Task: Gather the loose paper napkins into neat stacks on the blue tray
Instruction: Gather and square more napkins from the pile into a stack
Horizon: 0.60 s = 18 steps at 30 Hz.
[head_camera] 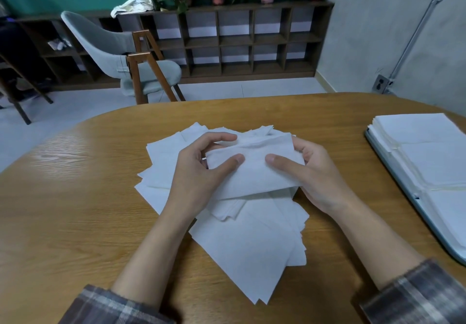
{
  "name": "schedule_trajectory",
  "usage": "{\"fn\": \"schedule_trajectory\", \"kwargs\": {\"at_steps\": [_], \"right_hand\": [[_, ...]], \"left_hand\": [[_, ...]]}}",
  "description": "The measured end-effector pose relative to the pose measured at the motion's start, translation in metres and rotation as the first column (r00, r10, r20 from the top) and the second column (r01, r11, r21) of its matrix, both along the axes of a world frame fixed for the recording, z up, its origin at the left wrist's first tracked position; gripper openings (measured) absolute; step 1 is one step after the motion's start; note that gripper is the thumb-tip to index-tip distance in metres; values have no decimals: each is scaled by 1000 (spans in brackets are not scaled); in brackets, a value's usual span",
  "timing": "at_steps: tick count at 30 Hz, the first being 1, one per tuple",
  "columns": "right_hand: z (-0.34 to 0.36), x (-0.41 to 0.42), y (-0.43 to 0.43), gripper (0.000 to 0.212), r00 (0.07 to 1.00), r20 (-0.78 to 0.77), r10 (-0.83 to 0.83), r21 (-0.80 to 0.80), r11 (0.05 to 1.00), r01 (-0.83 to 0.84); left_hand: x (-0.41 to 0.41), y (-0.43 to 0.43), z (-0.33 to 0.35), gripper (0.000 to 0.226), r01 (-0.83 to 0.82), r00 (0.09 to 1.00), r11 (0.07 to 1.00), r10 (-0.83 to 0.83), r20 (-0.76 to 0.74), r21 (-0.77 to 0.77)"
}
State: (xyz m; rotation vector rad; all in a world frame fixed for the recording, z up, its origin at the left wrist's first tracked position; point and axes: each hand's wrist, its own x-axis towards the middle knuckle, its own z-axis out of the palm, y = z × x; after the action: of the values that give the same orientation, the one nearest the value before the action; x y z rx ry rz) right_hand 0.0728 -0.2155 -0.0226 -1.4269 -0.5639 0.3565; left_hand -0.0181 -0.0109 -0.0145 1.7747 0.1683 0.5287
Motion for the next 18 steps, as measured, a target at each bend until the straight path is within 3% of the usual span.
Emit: {"fn": "schedule_trajectory", "kwargs": {"at_steps": [14,18], "right_hand": [[3,-8,6,19,998,28,-63,-66,996,64],[3,-8,7,20,997,30,-65,6,998,65]], "left_hand": [[-2,-5,3,26,-38,999,999,37,40,19],[2,-3,-3,25,-91,995,994,89,44,66]]}}
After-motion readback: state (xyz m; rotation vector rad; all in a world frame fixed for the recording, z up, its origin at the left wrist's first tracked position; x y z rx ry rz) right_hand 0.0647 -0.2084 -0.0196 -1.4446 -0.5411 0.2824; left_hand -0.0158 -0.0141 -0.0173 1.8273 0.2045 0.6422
